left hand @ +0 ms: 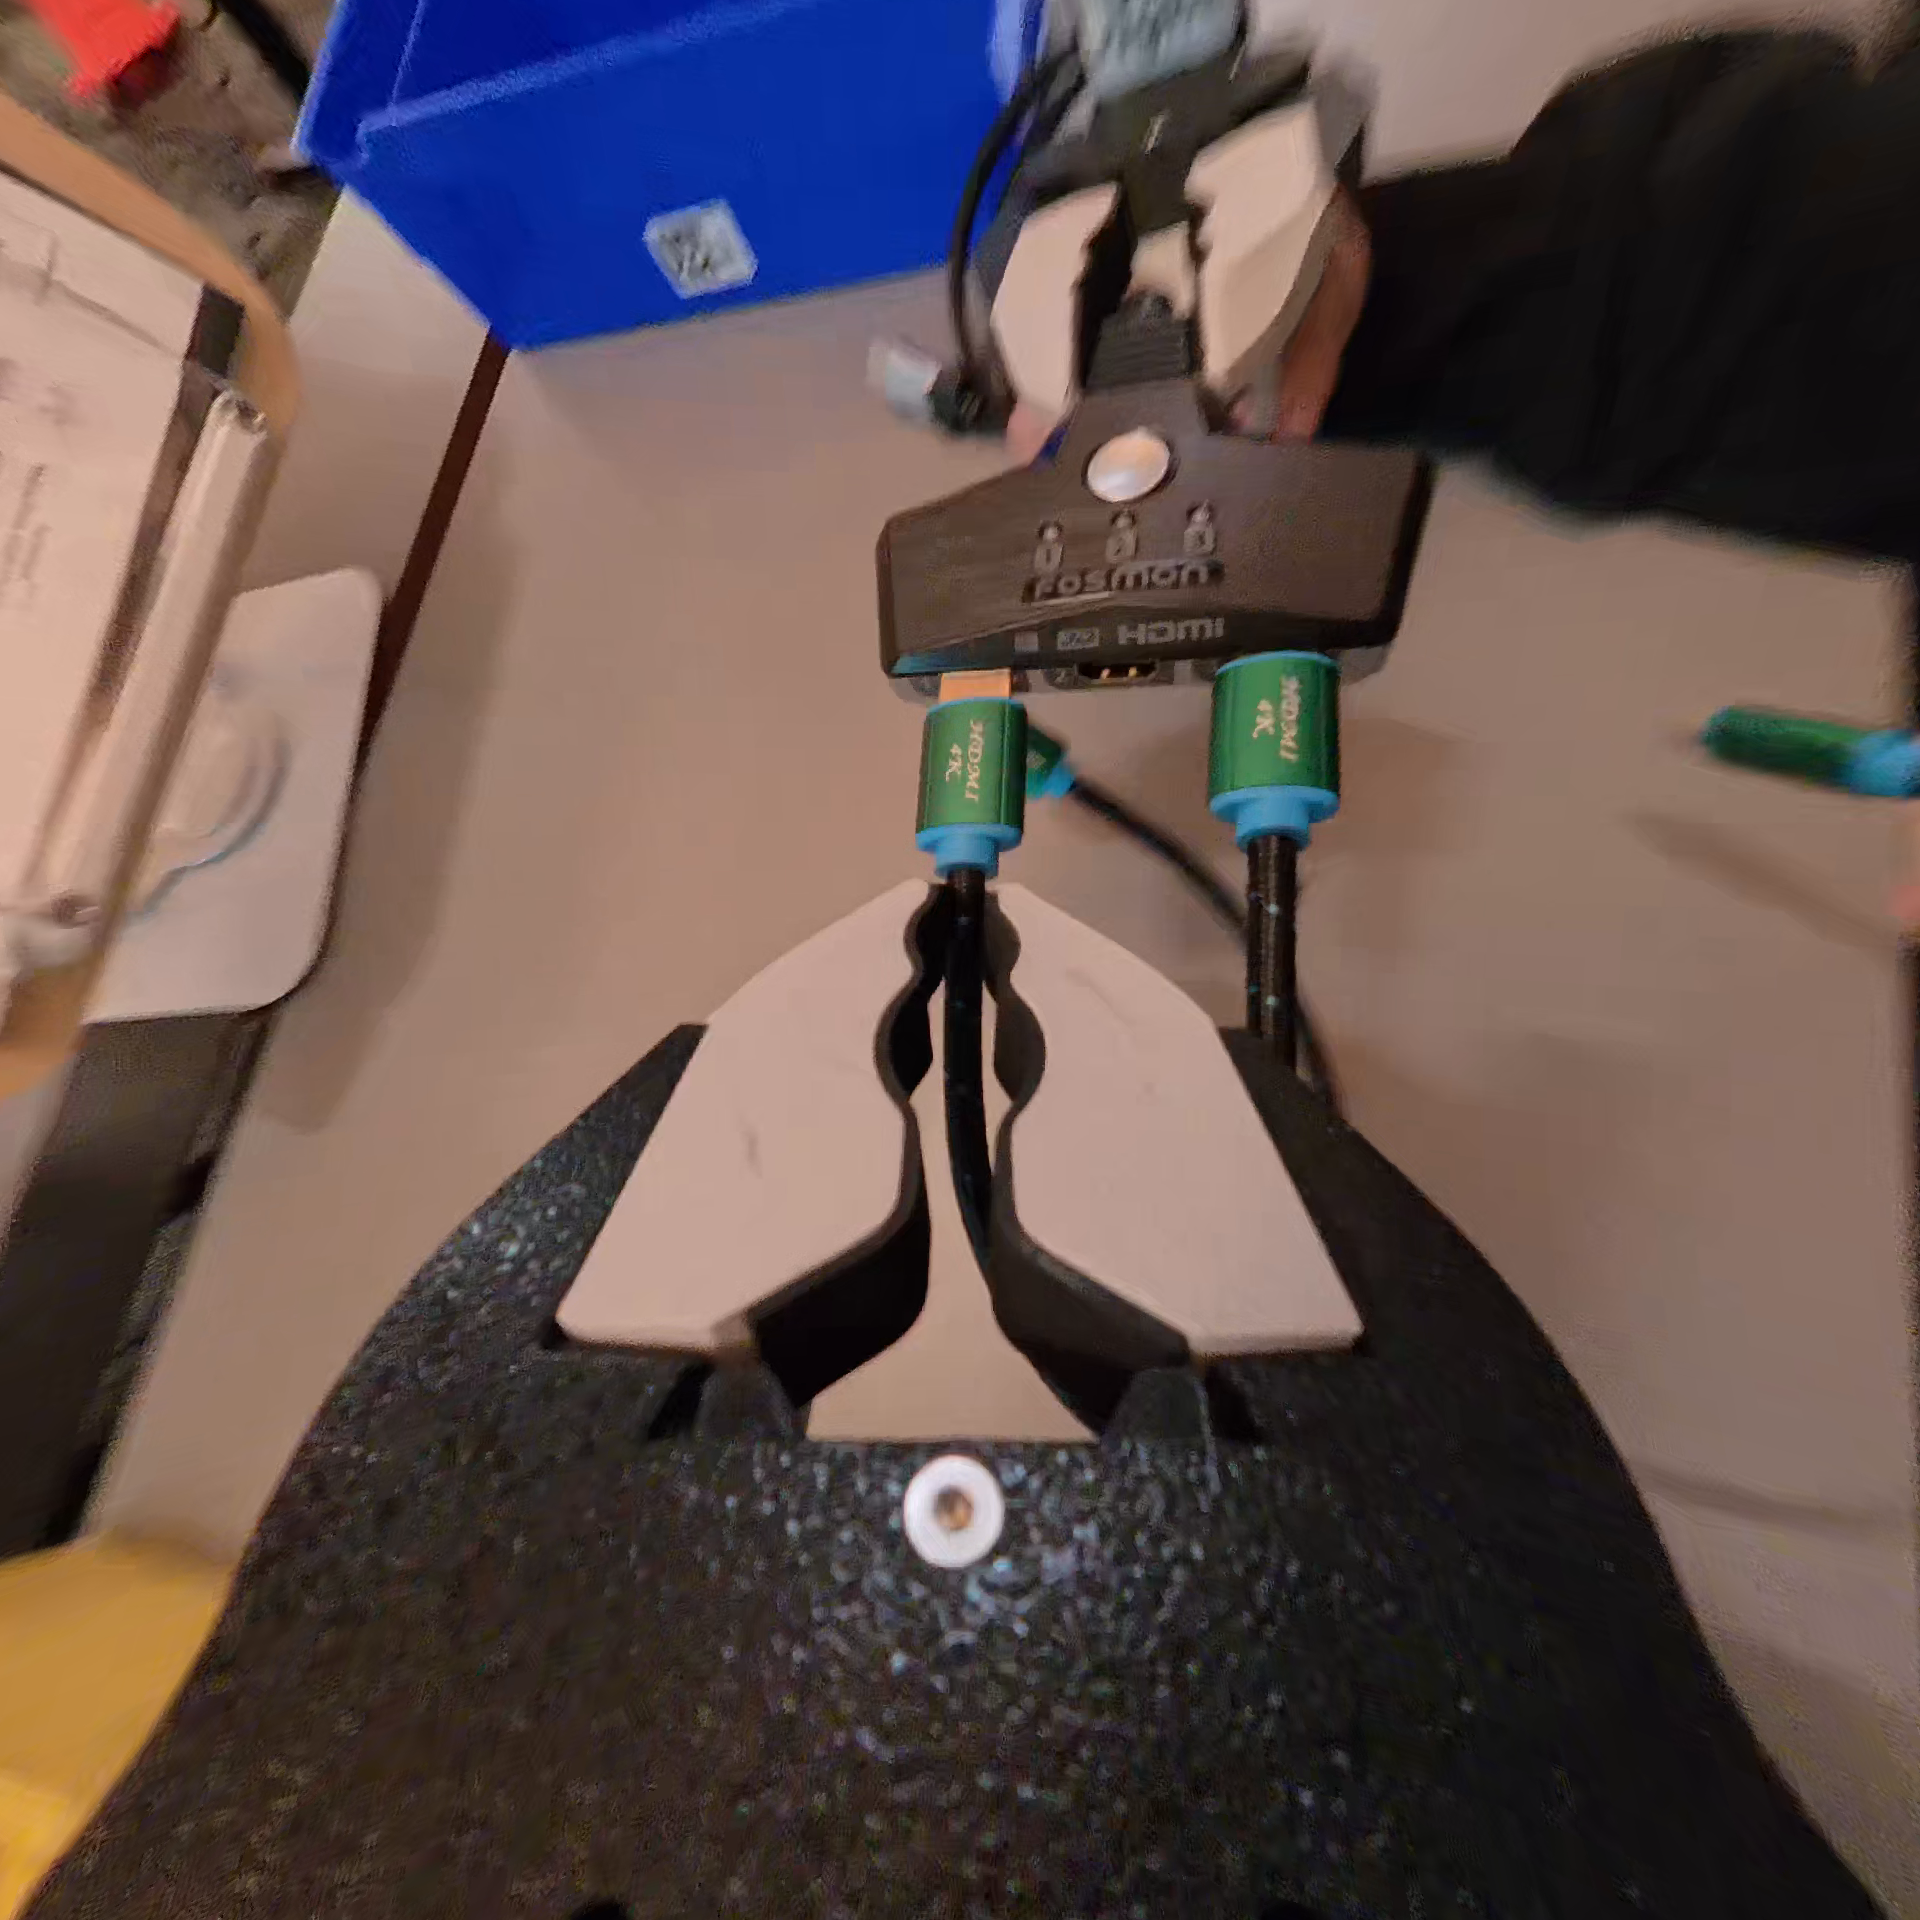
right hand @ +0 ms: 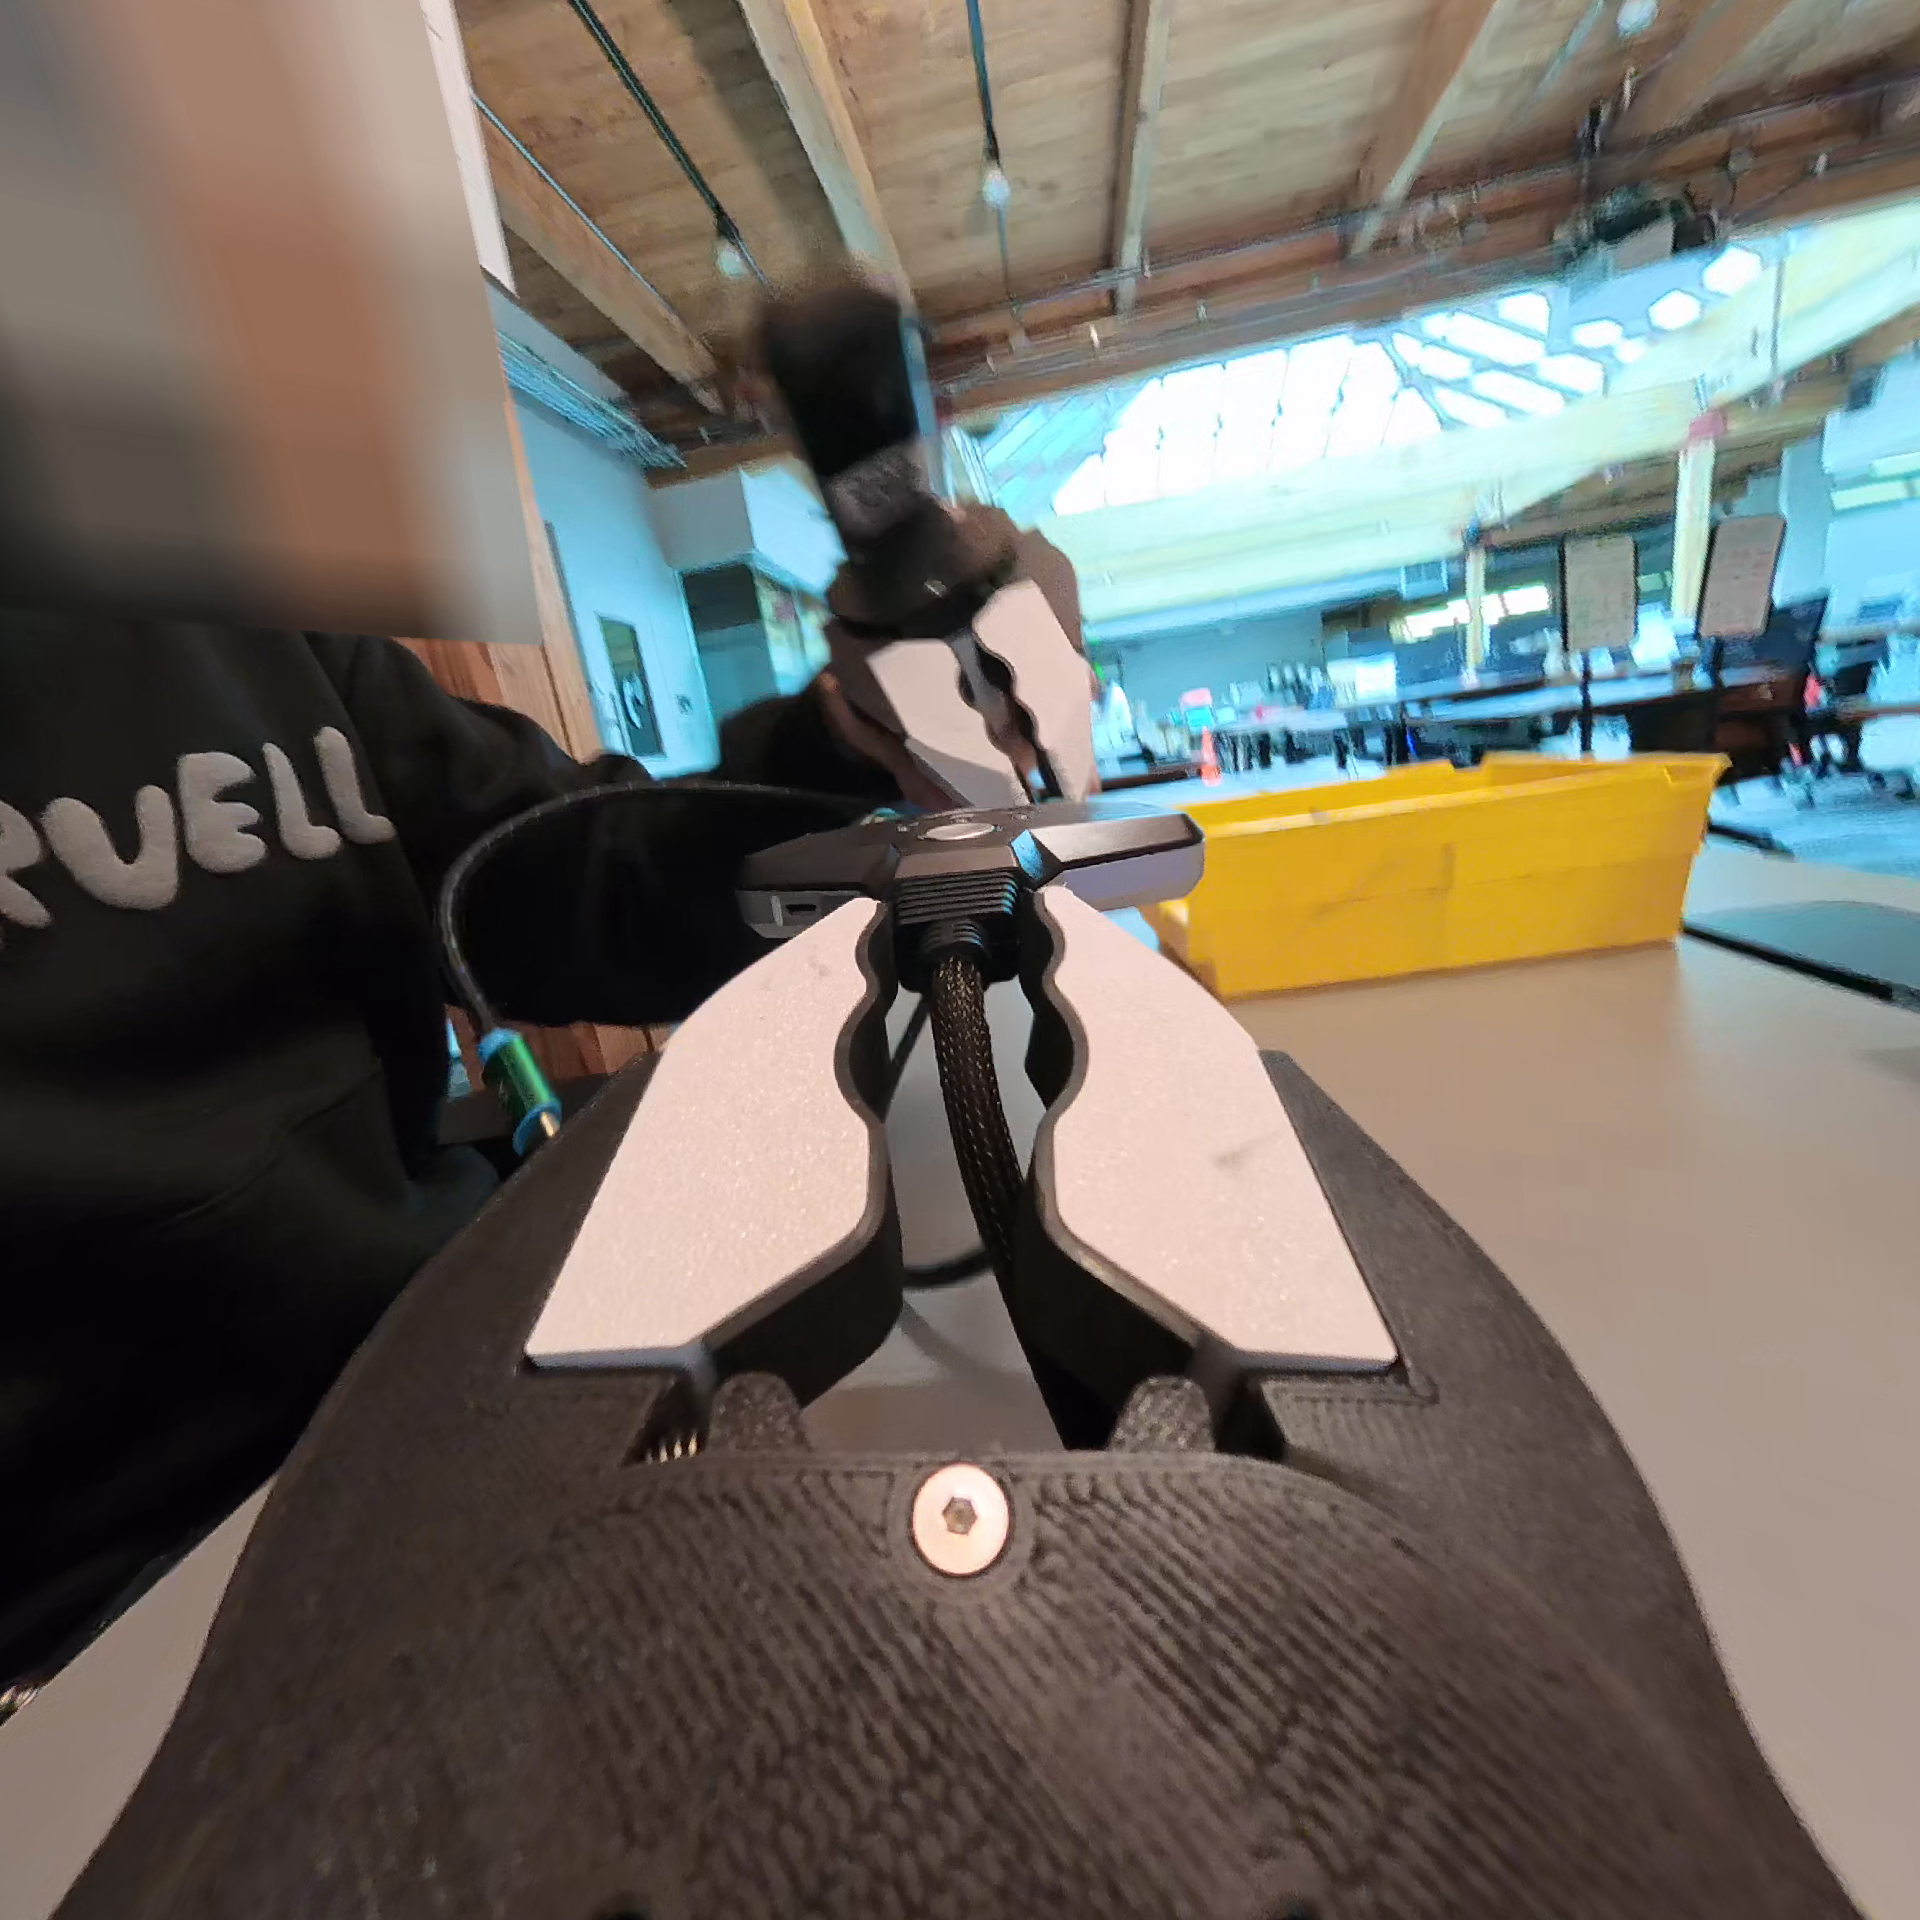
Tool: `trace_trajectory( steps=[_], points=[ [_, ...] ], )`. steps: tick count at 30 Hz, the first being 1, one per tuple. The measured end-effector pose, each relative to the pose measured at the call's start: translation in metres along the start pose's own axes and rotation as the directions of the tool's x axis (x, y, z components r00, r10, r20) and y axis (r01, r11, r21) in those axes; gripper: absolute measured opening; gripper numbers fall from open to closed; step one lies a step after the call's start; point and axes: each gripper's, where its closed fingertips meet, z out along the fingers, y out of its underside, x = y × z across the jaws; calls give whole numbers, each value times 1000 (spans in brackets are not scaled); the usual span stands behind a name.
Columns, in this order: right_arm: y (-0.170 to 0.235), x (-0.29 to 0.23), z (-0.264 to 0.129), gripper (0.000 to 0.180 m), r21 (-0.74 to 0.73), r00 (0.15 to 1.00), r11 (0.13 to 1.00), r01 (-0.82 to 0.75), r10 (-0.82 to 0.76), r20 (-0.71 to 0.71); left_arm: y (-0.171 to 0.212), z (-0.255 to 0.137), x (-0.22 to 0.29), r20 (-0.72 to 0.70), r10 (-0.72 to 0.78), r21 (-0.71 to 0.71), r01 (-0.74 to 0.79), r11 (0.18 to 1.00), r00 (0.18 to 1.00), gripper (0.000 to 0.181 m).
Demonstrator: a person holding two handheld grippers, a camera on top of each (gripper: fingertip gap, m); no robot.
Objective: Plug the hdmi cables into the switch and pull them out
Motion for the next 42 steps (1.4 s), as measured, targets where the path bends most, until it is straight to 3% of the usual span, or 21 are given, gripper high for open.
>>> trace_trajectory(
  steps=[1, 4, 7, 14, 23, 31, 37, 42],
  points=[
    [-3, -2, 0, 23, 20, 1000, 1000, 4, -4, 12, -5, -3, 2, -56, -42, 78, 47, 996, 998, 6],
    [-13, -6, 1, 23, 63, 999, 998, 26, -28, 33, -20, -12, 0, -145, -128, 293, 166, 942, 981, 7],
    [-10, -10, 1, 23, 40, 998, 999, 37, -39, 43, -20, -11, 3, -178, -130, 349, 186, 918, 975, 14],
    [-10, -9, 0, 23, 34, 998, 998, 45, -46, 38, -13, -3, 9, -191, -113, 317, 170, 933, 975, 26],
    [-4, -7, 2, 23, -6, 999, 999, 43, -42, 18, -12, 2, 8, -174, -116, 299, 164, 940, 978, 19],
    [8, -9, 12, 24, -80, 999, 997, 12, -10, 31, 2, 2, 12, -186, -20, 232, 64, 971, 982, 19],
    [7, -4, 16, 24, -16, 999, 1000, -19, 20, 26, -1, -3, 5, -196, -75, 321, 136, 937, 978, 19],
    [11, -6, 20, 23, -56, 999, 998, 36, -34, 34, 5, -7, 9, -183, -71, 337, 130, 933, 981, 19]
  ],
)
